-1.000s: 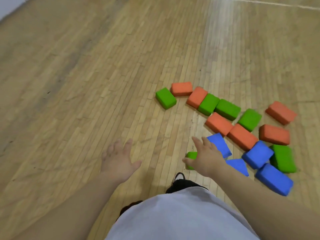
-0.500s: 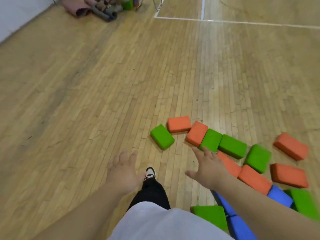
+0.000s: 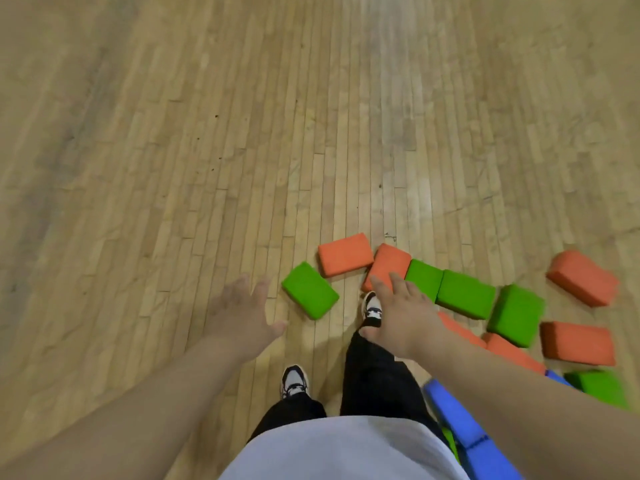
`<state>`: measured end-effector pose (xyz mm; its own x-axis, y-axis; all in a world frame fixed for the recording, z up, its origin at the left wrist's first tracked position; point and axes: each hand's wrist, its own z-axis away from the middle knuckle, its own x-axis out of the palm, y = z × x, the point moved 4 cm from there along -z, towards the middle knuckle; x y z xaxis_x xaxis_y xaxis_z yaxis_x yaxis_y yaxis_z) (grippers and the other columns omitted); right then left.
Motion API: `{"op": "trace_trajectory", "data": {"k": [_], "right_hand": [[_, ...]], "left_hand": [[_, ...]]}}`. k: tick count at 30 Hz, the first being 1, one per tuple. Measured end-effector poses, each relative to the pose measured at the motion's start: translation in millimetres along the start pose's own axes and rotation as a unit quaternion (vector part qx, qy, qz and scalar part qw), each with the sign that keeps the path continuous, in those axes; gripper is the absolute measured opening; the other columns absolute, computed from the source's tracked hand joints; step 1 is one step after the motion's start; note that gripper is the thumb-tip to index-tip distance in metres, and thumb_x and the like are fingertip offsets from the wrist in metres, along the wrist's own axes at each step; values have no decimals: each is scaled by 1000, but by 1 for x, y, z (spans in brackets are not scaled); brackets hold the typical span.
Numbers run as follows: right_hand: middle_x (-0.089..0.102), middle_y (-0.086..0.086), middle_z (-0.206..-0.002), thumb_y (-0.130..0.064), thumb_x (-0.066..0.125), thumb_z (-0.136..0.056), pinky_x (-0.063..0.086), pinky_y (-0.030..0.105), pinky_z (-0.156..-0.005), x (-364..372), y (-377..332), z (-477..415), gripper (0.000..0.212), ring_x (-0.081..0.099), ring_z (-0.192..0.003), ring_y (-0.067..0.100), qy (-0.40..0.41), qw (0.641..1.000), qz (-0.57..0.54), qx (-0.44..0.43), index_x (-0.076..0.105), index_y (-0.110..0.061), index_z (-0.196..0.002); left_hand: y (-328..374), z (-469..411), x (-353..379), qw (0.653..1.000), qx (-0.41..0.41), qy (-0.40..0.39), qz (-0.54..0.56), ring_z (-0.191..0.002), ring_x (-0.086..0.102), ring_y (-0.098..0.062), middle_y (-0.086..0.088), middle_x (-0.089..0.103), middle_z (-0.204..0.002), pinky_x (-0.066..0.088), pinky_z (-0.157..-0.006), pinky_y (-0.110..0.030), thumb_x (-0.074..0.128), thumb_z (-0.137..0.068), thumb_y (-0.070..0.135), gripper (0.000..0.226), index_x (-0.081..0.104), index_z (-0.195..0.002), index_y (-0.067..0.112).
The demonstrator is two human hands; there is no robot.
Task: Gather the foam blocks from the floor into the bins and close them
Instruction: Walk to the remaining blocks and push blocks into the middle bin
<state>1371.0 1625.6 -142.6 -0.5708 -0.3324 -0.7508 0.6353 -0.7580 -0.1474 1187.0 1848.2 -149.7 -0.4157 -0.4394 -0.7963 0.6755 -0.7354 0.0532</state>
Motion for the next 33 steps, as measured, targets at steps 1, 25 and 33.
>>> {"op": "trace_trajectory", "data": {"k": [1, 25, 33], "right_hand": [[4, 11, -170, -73, 58, -83, 25, 52, -122, -6, 3, -24, 107, 16, -154, 38, -11, 1000, 7, -10, -4, -35, -162], [13, 18, -165, -72, 87, -48, 17, 59, -121, 299, 38, -703, 159, 19, -152, 39, -135, 870, 382, -280, -28, -41, -153], [31, 18, -159, -74, 81, -54, 34, 49, -100, 285, 54, -666, 142, 40, -132, 38, -47, 880, 363, -303, -11, -46, -158]], "left_hand": [[1, -18, 5, 1000, -13, -17, 13, -157, 1, -35, -13, -3, -170, 12, -126, -54, 43, -89, 79, 100, -8, -161, 34], [-18, -567, 434, 979, -80, -172, 77, -140, 40, -36, -6, 40, -154, 41, -104, -51, 72, -58, 88, 133, 1, -160, 41], [-24, -551, 427, 971, -62, -187, 135, -132, 39, -35, -1, 51, -146, 41, -109, -47, 70, -53, 91, 128, -5, -151, 61]]}}
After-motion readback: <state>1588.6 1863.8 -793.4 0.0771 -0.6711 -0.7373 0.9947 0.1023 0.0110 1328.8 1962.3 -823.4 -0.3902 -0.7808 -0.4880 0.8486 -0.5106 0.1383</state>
